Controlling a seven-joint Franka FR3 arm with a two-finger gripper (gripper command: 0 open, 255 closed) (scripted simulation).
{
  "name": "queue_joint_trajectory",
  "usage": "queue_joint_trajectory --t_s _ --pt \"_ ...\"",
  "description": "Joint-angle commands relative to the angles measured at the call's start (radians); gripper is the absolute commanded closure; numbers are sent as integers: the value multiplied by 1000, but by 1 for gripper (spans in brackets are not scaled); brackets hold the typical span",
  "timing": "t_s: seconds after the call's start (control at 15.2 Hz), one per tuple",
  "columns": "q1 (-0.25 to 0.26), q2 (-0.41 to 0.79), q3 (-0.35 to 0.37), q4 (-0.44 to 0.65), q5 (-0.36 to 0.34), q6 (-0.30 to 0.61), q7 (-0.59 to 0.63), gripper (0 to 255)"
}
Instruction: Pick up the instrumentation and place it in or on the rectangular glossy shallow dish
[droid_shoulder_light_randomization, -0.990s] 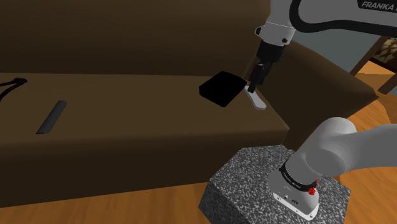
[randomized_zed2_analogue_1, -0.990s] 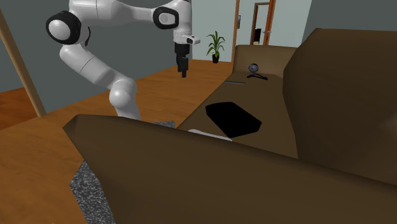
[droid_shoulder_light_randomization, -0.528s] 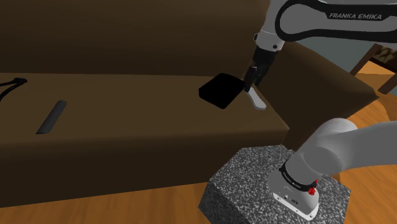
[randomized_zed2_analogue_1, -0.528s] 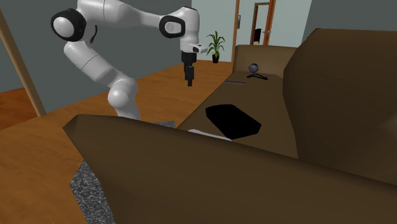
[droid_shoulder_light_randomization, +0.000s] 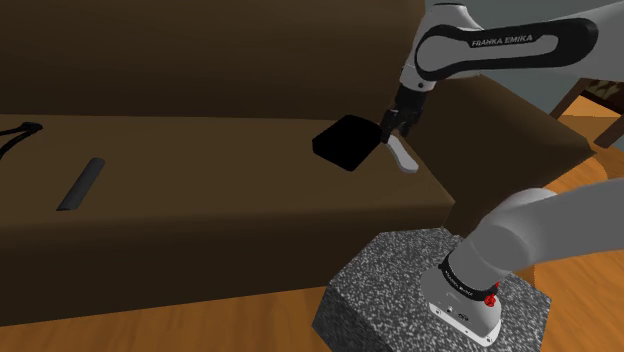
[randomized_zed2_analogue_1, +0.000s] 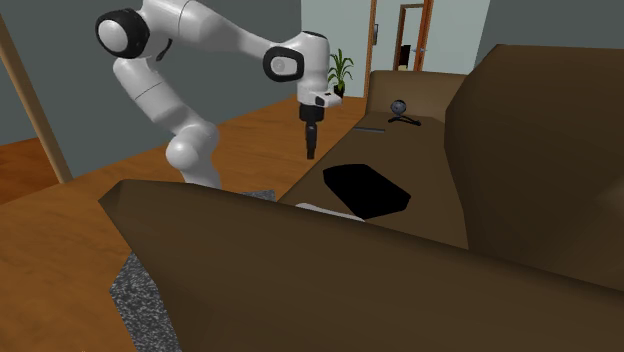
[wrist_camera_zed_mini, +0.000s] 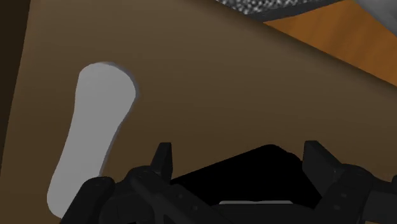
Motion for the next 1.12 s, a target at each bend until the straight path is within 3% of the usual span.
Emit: queue_joint_trajectory --t_s 0.0,0.79,1.06 --pt "-28 52 -24 4 -16 52 4 0" --pt "-166 346 -156 70 -61 304 42 0" --pt "-171 385 -166 56 -55 359 38 0"
